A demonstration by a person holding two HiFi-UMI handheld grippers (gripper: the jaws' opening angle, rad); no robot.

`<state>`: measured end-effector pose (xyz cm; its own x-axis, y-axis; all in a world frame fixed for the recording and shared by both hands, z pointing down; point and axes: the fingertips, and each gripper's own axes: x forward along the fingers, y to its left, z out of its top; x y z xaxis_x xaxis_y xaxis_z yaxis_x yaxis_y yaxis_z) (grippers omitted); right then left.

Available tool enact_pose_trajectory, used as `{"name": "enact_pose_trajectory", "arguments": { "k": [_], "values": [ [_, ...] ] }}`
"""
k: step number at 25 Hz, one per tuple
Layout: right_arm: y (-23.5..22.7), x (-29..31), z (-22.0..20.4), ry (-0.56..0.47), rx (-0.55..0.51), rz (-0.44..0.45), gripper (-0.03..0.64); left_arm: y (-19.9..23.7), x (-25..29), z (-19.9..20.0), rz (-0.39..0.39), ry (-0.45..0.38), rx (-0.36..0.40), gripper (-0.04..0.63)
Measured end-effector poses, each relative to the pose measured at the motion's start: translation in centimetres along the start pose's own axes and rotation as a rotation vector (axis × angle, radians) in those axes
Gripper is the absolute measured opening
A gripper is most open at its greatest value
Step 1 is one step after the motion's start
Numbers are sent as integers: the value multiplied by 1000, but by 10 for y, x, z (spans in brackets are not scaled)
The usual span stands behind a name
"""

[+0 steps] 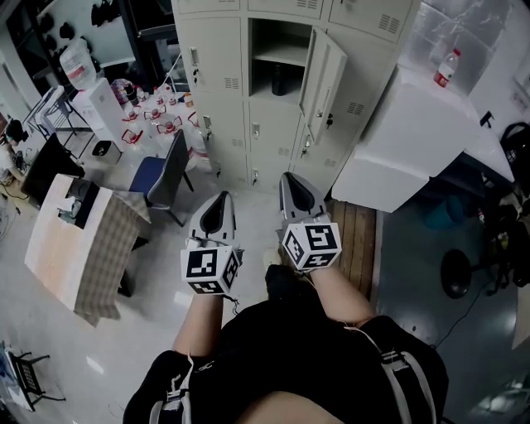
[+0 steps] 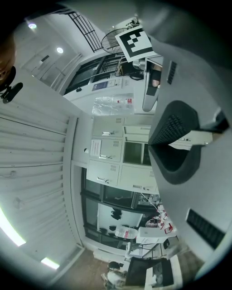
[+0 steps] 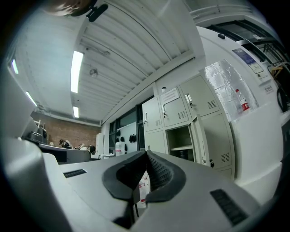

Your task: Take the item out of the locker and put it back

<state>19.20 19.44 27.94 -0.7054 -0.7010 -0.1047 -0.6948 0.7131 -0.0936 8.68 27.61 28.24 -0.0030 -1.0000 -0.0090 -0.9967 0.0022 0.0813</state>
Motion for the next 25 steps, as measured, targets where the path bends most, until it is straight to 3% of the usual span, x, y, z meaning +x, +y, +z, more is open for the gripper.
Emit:
{"name": "enact_pose_trajectory", "arguments": {
  "k": [10,19,25],
  "values": [
    [-5,51,-37,-41,16,12,17,46,28,-39,37,-2,44,12],
    [-62,158,-107,-47,10,-48,17,95,160,-96,-58,-10,61,12],
    [-92,250,-111,-42,-6,-72,17,136,245,-89,-93,-1,66,12]
  ]
}}
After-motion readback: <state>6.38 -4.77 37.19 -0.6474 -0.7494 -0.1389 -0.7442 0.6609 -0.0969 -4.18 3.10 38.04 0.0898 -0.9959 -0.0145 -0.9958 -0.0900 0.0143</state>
